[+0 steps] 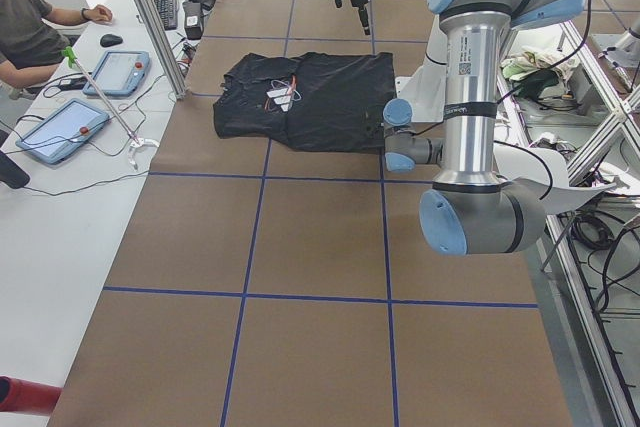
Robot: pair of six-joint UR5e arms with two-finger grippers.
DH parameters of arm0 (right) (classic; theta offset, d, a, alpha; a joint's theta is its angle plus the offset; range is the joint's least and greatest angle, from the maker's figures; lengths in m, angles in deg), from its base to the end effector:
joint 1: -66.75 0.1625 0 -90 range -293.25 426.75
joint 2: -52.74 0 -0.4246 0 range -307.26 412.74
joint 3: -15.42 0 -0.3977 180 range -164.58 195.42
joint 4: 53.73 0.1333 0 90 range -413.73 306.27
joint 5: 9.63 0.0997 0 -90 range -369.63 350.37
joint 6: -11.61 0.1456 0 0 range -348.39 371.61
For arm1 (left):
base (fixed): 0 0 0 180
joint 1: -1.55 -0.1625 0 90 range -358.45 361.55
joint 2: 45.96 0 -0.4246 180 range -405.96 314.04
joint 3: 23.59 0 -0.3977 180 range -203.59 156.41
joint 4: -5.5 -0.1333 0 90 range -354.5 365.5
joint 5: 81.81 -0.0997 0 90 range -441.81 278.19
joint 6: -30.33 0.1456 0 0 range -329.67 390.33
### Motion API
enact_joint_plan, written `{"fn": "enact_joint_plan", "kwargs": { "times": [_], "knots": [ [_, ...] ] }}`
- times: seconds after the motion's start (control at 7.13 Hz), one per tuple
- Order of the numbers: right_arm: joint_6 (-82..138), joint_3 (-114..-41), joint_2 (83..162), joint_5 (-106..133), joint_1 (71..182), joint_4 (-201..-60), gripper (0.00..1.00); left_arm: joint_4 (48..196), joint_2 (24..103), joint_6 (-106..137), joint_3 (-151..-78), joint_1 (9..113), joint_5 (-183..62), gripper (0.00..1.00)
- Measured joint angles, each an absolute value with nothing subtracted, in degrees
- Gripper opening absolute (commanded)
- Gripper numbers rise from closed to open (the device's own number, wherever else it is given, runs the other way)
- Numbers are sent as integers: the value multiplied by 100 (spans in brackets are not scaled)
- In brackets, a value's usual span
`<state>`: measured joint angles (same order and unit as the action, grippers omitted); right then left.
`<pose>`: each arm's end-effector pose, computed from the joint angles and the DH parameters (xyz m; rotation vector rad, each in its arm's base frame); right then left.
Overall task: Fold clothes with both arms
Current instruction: 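Align both grippers at the hem corners nearest the robot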
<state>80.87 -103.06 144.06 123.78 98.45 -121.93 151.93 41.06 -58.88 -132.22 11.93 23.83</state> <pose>-0.3988 -0.2854 0.3997 -0.2771 -1.0384 -0.1509 0.4994 -0.1871 0.4275 -0.1130 1.2650 0.0274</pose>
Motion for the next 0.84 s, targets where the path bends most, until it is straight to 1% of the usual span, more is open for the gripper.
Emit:
{"fn": "enact_joint_plan", "kwargs": {
  "times": [0.56,0.7,0.84],
  "knots": [
    [8085,-10266,14388,12379,9840,-12193,100,15192,4046,-5888,-13256,1136,2389,59],
    [8081,-10261,14384,12379,9840,-12193,100,15193,3995,-5888,-13299,1133,2391,57],
    [8079,-10257,14383,12379,9840,-12193,100,15193,3891,-5888,-13372,1133,2392,53]
  ]
}}
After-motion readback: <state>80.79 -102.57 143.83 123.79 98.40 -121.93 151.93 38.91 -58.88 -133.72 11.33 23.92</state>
